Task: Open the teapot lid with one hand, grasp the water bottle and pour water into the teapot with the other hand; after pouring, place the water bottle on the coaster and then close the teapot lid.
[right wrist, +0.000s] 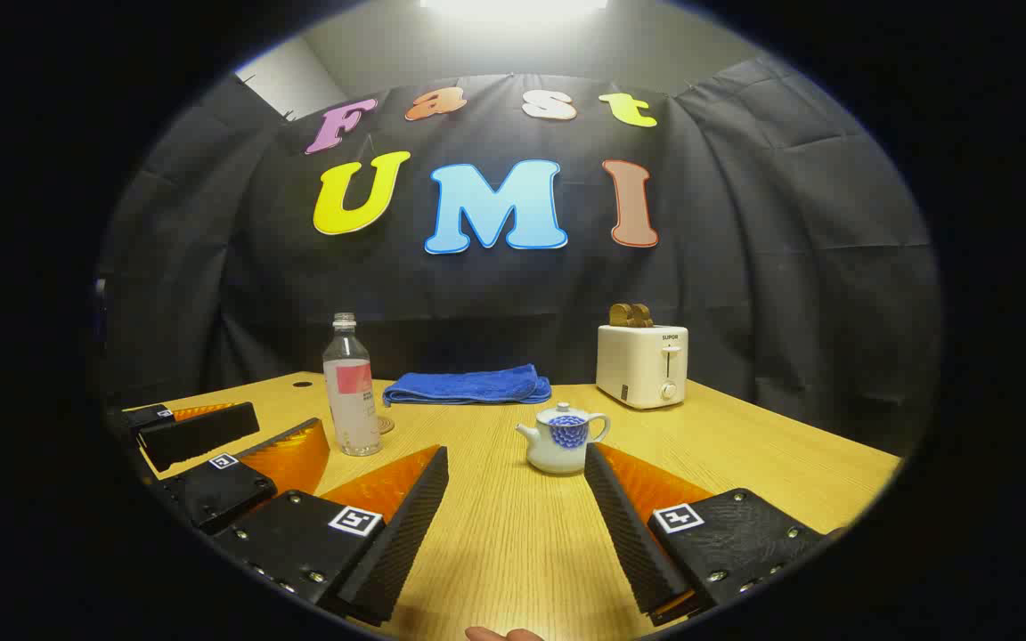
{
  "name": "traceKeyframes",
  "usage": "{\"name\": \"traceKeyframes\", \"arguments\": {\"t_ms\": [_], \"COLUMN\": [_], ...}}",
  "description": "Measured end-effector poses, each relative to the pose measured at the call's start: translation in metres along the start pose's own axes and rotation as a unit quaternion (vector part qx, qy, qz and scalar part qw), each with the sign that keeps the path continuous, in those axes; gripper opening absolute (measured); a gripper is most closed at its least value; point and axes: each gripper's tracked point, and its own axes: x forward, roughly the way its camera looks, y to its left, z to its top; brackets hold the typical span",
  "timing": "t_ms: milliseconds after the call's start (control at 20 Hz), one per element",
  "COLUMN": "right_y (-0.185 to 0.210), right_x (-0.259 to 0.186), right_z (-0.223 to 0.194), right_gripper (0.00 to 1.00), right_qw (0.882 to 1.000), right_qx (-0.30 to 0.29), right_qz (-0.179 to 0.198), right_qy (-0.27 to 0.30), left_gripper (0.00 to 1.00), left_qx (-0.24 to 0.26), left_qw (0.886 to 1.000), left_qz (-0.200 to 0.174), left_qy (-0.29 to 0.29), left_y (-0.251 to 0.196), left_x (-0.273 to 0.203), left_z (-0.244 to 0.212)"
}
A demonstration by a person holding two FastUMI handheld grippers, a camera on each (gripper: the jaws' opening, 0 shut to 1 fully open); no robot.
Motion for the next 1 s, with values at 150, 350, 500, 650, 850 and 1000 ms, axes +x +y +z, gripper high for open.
{"name": "traceKeyframes", "arguments": {"t_ms": [150, 350, 500, 650, 850, 1000], "right_y": [0.0, 0.0005, 0.001, 0.001, 0.001, 0.0015], "right_x": [0.0003, 0.0005, 0.0004, 0.0002, 0.0004, 0.0022], "right_z": [0.0006, 0.0006, 0.0005, 0.0009, 0.0011, 0.0062], "right_gripper": [0.95, 0.95, 0.95, 0.95, 0.95, 0.95], "right_qw": [1.0, 1.0, 1.0, 1.0, 1.0, 1.0], "right_qx": [-0.001, 0.0, 0.0, 0.0, 0.001, 0.013], "right_qz": [0.001, 0.005, 0.006, 0.006, 0.005, 0.008], "right_qy": [-0.002, -0.002, -0.002, -0.002, -0.002, -0.001], "left_gripper": [1.0, 1.0, 1.0, 1.0, 1.0, 1.0], "left_qx": [0.0, -0.001, -0.001, 0.0, -0.001, 0.0], "left_qw": [1.0, 1.0, 1.0, 1.0, 1.0, 1.0], "left_qz": [0.002, -0.004, -0.005, -0.005, -0.012, -0.013], "left_qy": [0.001, 0.001, 0.0, 0.0, 0.0, 0.0], "left_y": [-0.002, -0.003, -0.0031, -0.0032, -0.0047, -0.0044], "left_x": [-0.0005, 0.0002, 0.0001, 0.0006, 0.0012, 0.003], "left_z": [-0.0018, -0.0013, -0.0004, -0.0012, -0.0011, -0.0028]}}
